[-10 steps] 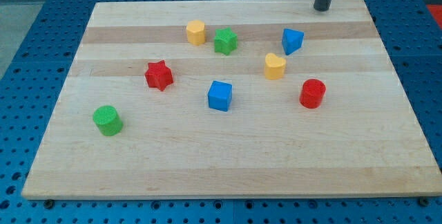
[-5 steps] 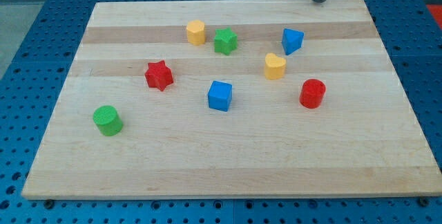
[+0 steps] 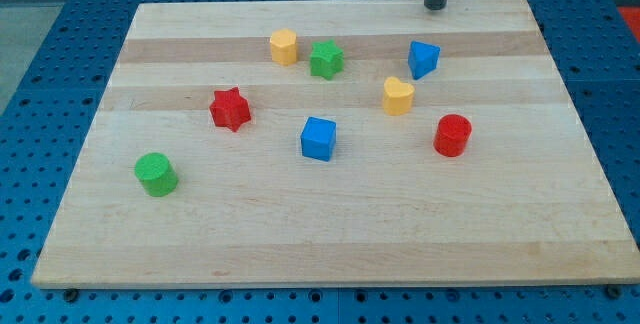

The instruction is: Place your arm toward the green circle

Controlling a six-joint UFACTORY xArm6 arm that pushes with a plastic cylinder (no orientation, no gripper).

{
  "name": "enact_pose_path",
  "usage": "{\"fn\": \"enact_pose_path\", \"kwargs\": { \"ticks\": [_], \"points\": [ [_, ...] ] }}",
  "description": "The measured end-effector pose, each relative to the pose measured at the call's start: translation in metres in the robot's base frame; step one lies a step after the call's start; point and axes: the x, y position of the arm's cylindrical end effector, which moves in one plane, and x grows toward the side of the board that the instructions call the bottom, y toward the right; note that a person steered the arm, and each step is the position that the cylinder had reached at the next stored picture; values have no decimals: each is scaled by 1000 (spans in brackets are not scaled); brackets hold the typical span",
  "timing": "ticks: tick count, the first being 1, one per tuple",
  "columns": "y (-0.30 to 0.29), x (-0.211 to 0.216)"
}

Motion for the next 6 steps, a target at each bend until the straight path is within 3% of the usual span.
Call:
{"fn": "enact_pose_path", "kwargs": {
  "ticks": [2, 4, 6],
  "points": [
    [-8, 1],
    [-98, 6],
    [-146, 48]
  ]
}}
